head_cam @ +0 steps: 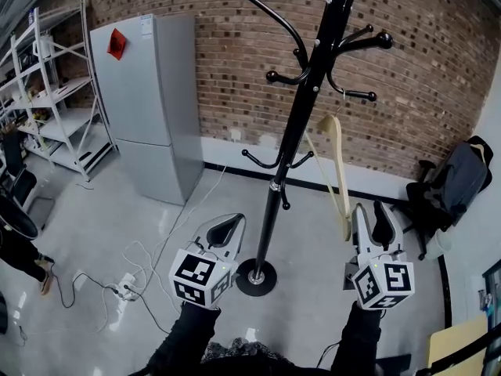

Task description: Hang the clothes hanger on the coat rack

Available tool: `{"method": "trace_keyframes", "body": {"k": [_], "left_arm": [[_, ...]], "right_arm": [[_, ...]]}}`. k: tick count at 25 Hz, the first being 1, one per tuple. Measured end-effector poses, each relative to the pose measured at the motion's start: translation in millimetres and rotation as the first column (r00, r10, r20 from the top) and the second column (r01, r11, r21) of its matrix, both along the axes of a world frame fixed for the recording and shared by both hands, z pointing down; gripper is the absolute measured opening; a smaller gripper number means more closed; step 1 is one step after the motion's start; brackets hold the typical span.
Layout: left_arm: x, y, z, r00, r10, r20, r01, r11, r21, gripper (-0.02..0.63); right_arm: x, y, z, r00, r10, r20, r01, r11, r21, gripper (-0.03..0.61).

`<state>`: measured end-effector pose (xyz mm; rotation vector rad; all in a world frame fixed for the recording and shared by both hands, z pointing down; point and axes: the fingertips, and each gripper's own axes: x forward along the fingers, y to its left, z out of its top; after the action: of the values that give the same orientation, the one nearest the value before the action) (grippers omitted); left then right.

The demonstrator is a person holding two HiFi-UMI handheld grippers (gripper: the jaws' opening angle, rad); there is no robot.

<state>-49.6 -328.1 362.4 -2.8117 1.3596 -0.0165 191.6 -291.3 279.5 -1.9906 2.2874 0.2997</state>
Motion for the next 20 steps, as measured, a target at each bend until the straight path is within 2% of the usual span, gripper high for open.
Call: {"method": "trace_keyframes", "body": {"k": [3, 9, 15, 20], "left_arm": [[9.6, 10.6, -3.8, 1.000, 0.010, 0.001, -0.010, 1.000, 0.002, 0.003], [20.4, 38.5, -2.2, 1.000, 0.003, -0.007, -0.003, 1.000, 0.010, 0.003], [30.6, 68.9, -4.3, 1.000, -0.014, -0.012, 0.014, 1.000, 0.004, 0.003], [37.3, 95.7, -4.2, 1.000, -0.027, -0.006, 0.027, 1.000, 0.009, 0.003]], "right_arm": [[13.7, 13.8, 2.7, 0.999, 0.023, 0.023, -0.023, 1.000, -0.009, 0.170], [22.0, 38.3, 27.1, 1.000, 0.001, 0.024, 0.000, 0.998, -0.061, 0.162], [18.3, 67.6, 43.8, 1.000, -0.011, -0.014, 0.010, 0.996, -0.091, 0.038], [15.4, 92.9, 55.0, 0.999, -0.039, -0.007, 0.038, 0.993, -0.111, 0.012]]}}
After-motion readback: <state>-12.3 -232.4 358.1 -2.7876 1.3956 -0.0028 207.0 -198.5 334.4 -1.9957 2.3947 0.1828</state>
